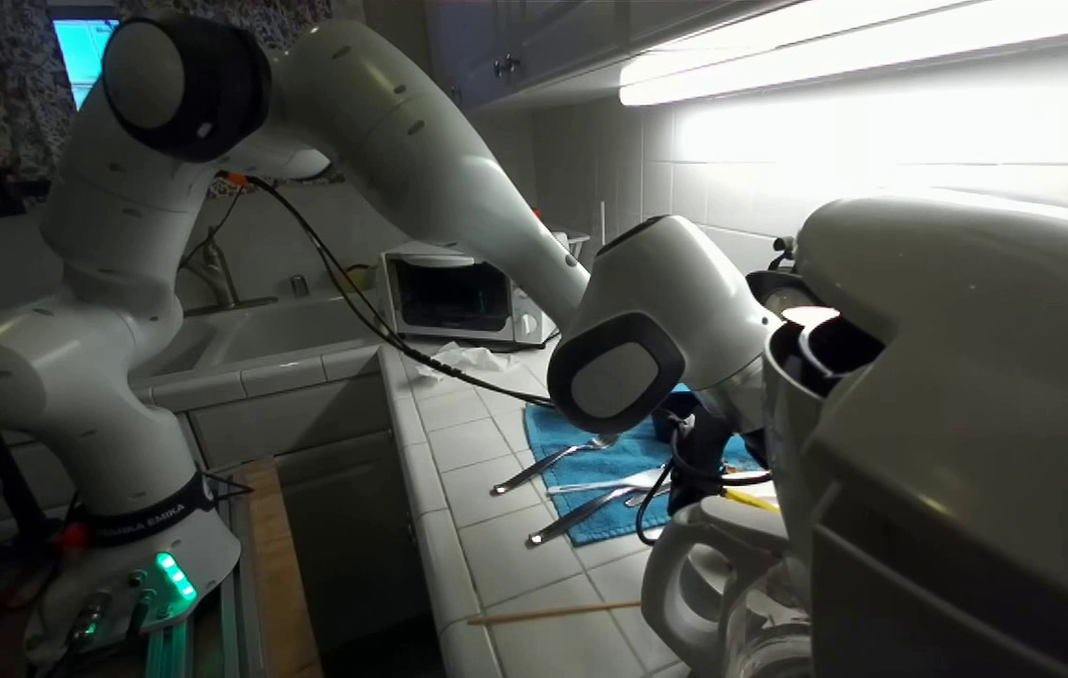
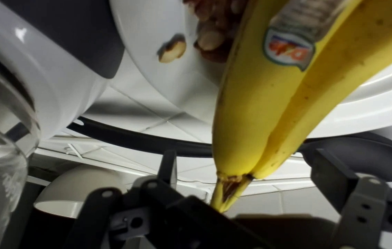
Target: Remove the bananas from the white plate and put them on the blue towel
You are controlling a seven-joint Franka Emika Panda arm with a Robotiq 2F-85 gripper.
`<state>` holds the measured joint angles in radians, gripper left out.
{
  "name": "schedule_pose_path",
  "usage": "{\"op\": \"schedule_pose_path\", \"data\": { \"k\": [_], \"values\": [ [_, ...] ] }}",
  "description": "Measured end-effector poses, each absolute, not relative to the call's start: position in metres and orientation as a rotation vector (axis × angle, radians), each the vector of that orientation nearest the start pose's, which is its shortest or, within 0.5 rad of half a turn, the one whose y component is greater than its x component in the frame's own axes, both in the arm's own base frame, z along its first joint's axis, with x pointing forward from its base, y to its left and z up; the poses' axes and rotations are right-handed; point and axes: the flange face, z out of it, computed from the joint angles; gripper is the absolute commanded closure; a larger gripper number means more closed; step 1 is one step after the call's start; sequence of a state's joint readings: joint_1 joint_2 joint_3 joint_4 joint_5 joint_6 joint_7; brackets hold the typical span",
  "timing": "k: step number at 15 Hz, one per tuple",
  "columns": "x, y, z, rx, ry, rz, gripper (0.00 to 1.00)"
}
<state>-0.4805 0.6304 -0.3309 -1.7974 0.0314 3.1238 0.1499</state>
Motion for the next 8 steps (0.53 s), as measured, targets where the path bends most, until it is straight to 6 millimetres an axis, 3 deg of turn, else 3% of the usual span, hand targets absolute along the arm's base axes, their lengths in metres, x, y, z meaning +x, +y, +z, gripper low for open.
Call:
{"op": "schedule_pose_path", "data": {
  "k": [1,3,8],
  "values": [
    [0.5096,-0.487,0.298,-3.022,1.389,-1.129,0.26],
    [0.5124,-0.4857,0.2985,-3.015,1.386,-1.147,0.27],
    [0.5153,-0.4836,0.2975,-3.011,1.38,-1.158,0.63]
  ]
}}
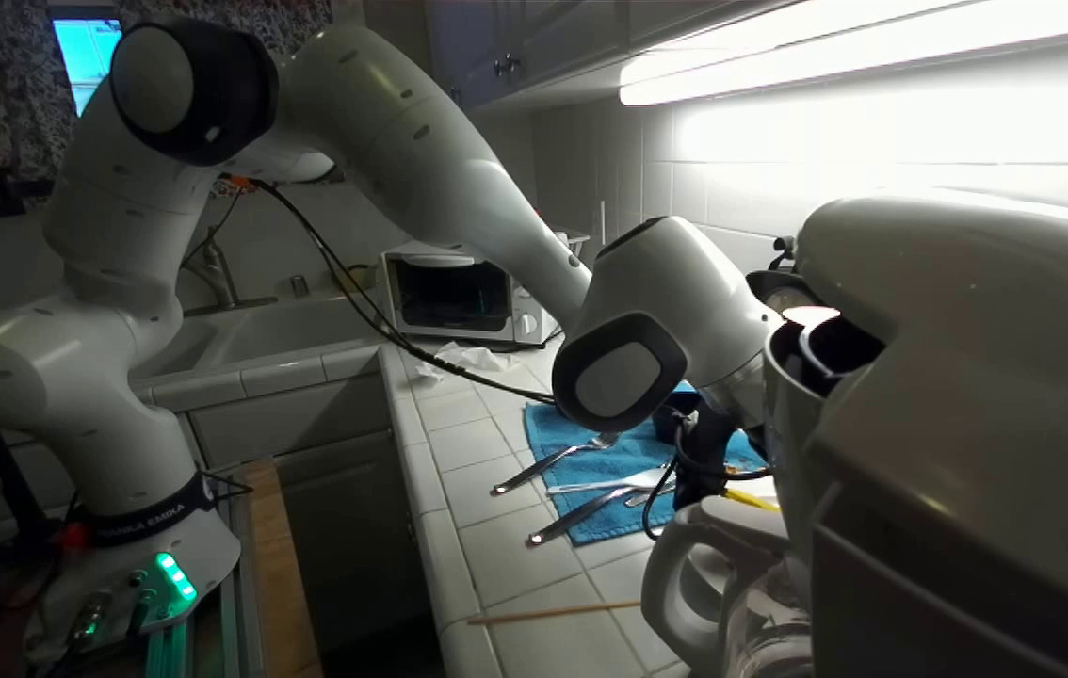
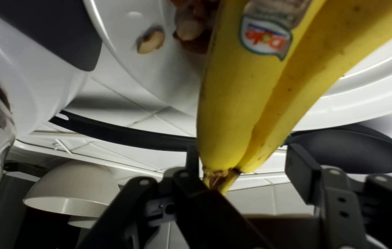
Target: Remove the bananas from the white plate and put them on the blue towel
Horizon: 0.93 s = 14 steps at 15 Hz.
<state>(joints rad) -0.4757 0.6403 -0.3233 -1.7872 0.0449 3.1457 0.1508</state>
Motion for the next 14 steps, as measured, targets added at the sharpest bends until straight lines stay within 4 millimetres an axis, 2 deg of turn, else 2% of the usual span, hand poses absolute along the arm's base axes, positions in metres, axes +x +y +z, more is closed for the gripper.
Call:
{"op": "schedule_pose_path", "data": {
  "k": [5,7,8,14],
  "values": [
    [0.516,-0.485,0.301,-2.998,1.395,-1.176,0.94],
    [0.518,-0.485,0.305,-2.986,1.402,-1.193,0.97],
    [0.519,-0.485,0.307,-2.98,1.404,-1.204,0.94],
    [0.524,-0.479,0.325,-2.955,1.397,-1.248,0.94]
  ]
}}
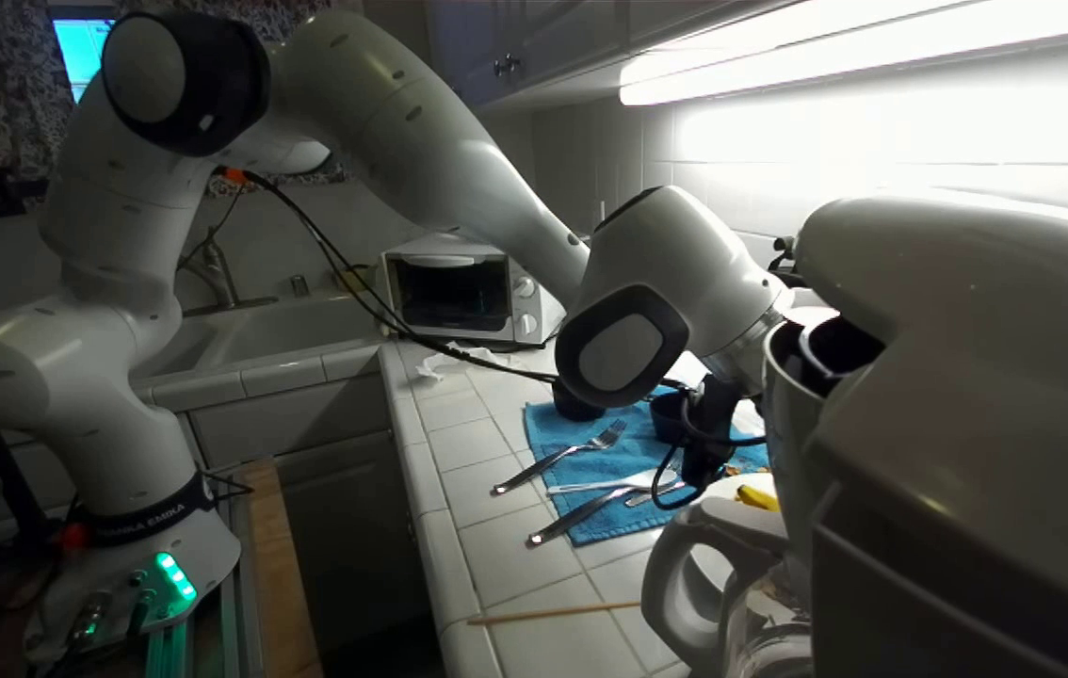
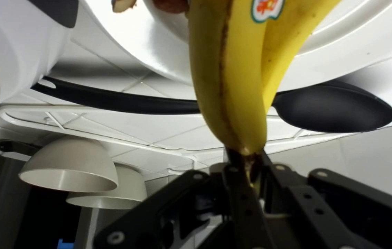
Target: Remove the bananas from the white plate and put them on the blue towel
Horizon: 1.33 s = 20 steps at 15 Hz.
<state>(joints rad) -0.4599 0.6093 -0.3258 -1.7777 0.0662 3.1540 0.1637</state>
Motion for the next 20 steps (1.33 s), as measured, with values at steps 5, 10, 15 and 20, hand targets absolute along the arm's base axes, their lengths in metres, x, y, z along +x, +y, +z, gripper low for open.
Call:
{"op": "schedule_pose_path", "data": {
  "k": [5,10,15,20],
  "values": [
    [0.526,-0.465,0.349,-2.918,1.376,-1.292,0.94],
    [0.519,-0.44,0.375,-2.883,1.343,-1.307,0.94],
    [0.507,-0.413,0.395,-2.878,1.294,-1.308,0.94],
    [0.493,-0.385,0.416,-2.887,1.227,-1.319,0.94]
  ]
}}
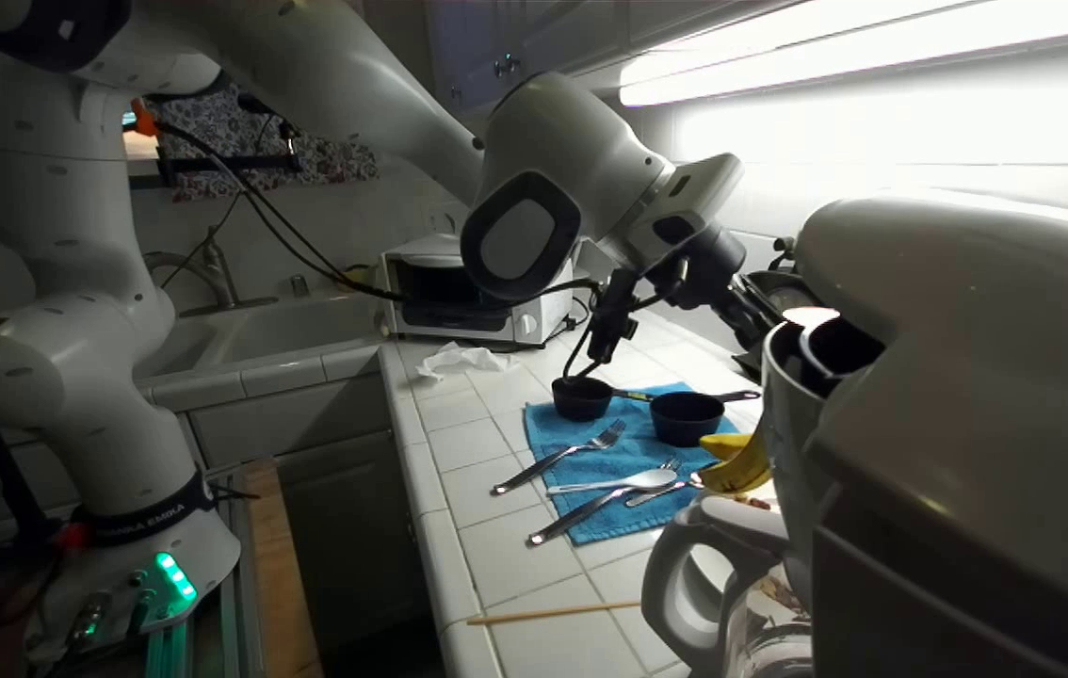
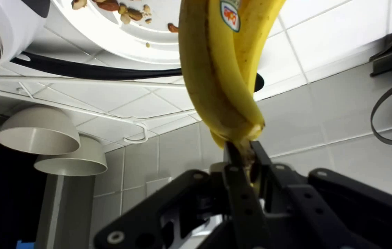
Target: Remove the bananas from the white plate and put them on the blue towel
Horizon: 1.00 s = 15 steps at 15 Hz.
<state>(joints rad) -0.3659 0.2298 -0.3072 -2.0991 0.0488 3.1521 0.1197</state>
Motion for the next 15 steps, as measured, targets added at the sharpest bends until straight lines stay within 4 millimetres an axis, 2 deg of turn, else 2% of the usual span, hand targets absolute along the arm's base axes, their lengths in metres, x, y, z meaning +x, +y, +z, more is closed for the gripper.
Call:
{"op": "schedule_pose_path", "data": {
  "k": [4,7,12,15],
  "values": [
    [0.481,-0.361,0.432,-2.914,1.139,-1.332,0.94],
    [0.475,-0.334,0.439,-2.939,1.043,-1.298,0.94],
    [0.471,-0.28,0.434,-2.988,0.874,-1.137,0.94],
    [0.465,-0.26,0.426,-3.014,0.805,-1.035,0.94]
  ]
}}
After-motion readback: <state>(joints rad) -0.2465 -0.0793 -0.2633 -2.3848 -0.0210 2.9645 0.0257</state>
